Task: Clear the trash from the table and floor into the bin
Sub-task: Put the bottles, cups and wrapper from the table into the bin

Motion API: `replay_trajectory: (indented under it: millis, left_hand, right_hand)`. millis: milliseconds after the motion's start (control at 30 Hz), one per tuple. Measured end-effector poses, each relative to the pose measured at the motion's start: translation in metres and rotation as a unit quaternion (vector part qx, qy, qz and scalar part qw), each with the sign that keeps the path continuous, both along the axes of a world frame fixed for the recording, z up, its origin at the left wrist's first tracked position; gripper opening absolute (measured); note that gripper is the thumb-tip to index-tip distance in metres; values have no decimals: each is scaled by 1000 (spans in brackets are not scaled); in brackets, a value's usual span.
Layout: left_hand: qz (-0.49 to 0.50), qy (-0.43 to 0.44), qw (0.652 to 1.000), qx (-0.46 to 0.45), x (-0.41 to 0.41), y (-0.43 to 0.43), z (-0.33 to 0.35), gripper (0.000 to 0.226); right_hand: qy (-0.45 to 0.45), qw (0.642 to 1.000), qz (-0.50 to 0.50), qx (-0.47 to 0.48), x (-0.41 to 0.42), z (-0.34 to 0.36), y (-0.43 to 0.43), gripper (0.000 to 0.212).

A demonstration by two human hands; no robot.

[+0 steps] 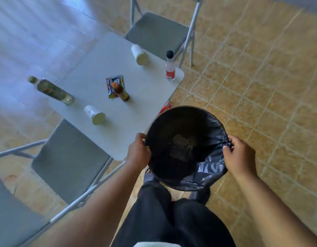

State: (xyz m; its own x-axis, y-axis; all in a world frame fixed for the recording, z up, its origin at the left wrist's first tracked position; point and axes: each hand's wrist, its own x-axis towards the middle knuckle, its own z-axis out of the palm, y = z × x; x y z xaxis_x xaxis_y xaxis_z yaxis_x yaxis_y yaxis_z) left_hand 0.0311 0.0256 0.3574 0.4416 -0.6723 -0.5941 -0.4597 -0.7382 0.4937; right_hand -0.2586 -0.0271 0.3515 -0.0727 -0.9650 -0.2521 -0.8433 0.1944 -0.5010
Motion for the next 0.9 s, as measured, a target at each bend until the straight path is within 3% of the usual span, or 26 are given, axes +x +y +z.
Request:
replay_trajectory:
  millis: [300,400,900]
  left_hand:
    - [150,-52,984,-78,46,56,85,45]
    - [203,-47,973,-99,62,69,93,36]
    - [337,-16,938,-76,129,85,75,25]
  right_hand:
    - [-48,982,177,-46,75,91,-40,30]
    - [-49,973,221,-39,111,105,-57,29]
    - [-11,925,379,-2,261,95,-116,27]
